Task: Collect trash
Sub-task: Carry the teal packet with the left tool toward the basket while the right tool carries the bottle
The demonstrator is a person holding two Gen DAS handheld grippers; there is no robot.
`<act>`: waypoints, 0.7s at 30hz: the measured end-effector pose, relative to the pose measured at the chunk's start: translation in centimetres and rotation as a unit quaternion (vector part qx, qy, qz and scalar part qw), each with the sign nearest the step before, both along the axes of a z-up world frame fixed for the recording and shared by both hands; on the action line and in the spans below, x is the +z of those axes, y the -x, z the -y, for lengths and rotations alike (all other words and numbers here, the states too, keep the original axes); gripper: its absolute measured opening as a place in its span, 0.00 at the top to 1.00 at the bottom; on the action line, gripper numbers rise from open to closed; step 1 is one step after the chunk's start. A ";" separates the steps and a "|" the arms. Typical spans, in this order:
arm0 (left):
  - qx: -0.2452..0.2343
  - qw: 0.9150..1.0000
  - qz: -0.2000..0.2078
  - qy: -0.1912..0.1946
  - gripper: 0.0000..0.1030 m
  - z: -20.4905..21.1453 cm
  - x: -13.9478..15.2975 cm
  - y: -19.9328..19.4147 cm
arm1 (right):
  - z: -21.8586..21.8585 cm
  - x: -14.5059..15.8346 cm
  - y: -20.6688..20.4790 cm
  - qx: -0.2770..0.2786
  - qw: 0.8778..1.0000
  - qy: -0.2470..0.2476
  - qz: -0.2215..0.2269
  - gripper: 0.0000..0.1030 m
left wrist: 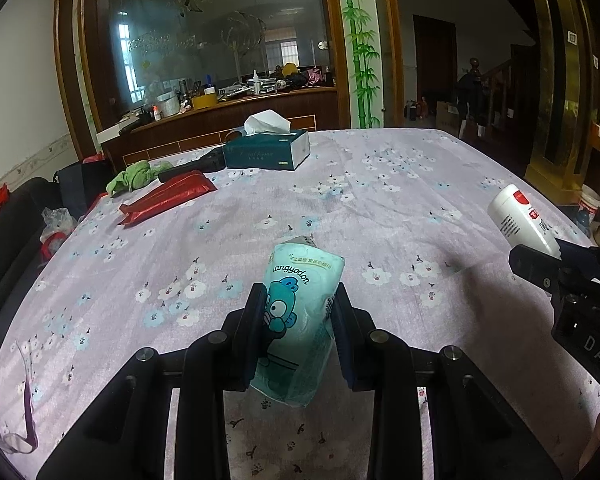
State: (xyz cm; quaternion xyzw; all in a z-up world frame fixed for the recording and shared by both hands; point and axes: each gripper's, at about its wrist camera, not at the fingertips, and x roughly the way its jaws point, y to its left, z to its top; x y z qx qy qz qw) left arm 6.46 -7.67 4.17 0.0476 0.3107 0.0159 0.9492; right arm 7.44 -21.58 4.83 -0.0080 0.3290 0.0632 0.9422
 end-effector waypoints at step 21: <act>0.006 1.000 0.011 0.004 0.71 -0.5 0.4 0.6 | 1.2 2.3 2.4 -0.013 1.000 -0.017 0.007 0.66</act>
